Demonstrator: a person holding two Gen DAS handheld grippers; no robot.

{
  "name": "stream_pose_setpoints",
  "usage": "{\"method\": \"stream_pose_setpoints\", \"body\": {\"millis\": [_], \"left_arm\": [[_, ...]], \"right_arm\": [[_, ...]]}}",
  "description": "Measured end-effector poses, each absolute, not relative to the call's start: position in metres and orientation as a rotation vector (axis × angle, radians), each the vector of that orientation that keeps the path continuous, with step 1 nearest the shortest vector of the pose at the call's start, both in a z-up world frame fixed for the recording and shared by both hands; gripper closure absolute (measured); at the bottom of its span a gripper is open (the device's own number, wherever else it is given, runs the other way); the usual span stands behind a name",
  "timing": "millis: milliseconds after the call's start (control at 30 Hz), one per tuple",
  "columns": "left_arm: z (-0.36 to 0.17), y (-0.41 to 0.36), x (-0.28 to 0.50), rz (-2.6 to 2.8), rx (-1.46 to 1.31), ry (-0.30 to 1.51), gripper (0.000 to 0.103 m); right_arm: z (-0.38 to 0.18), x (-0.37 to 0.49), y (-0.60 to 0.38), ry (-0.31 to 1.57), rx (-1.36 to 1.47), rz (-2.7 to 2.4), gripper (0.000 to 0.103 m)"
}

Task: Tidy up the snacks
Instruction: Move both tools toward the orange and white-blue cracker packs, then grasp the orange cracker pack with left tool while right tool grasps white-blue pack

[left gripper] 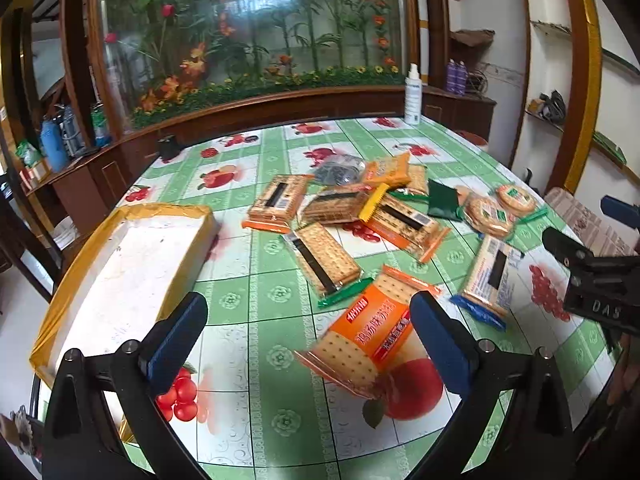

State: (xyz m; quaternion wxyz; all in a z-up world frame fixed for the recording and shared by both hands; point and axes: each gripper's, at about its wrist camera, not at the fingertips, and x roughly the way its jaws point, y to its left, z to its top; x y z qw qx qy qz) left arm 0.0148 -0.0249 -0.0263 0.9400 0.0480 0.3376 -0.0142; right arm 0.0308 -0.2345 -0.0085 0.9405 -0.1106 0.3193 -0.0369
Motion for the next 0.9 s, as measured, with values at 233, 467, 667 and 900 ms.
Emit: {"method": "stream_pose_setpoints", "body": {"millis": [233,467,667,900], "left_arm": [[-0.036,-0.03,0.018,-0.084,0.124,0.73,0.001],[-0.041,-0.037,0.02,-0.11,0.157,0.744,0.001],[-0.047,-0.043,0.02,-0.15,0.205,0.767,0.001],[-0.059,-0.055,0.028,-0.203,0.291,0.804,0.002]], "right_arm": [[-0.017,0.037,-0.248,0.7,-0.148,-0.053,0.0],[-0.019,0.037,-0.241,0.689,-0.189,-0.075,0.0],[-0.019,0.039,-0.235,0.691,-0.217,-0.082,0.0],[-0.041,0.054,-0.251,0.844,-0.018,0.012,0.0]]}}
